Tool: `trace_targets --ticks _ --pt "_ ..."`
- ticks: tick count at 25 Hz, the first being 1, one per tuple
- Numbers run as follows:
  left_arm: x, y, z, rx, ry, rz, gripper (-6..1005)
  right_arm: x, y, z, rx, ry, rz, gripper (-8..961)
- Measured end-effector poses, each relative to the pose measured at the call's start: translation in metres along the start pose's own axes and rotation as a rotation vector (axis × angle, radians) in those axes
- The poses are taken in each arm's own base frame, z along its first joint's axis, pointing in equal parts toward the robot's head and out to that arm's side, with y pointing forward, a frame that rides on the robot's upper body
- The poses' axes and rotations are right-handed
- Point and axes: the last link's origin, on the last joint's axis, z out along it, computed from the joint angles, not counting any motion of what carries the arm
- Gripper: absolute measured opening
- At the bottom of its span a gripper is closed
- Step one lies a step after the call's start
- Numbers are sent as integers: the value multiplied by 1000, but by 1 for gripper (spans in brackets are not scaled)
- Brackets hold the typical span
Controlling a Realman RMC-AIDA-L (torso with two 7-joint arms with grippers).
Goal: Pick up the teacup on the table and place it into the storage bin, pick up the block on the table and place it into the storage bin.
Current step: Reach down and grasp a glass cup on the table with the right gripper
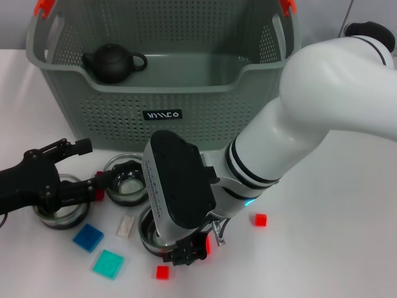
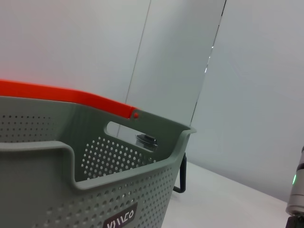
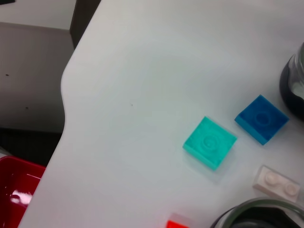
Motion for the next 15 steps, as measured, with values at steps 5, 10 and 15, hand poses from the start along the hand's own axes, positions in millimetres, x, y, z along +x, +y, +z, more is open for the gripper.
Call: trace_targets --ticks 5,10,15 --pt "0 0 0 0 0 0 920 0 1 0 -6 3 0 387" --pt "0 0 0 1 -1 0 920 -1 2 -2 -19 2 -2 242" --pt "0 0 0 2 -1 0 920 0 4 -3 -34 5 2 137"
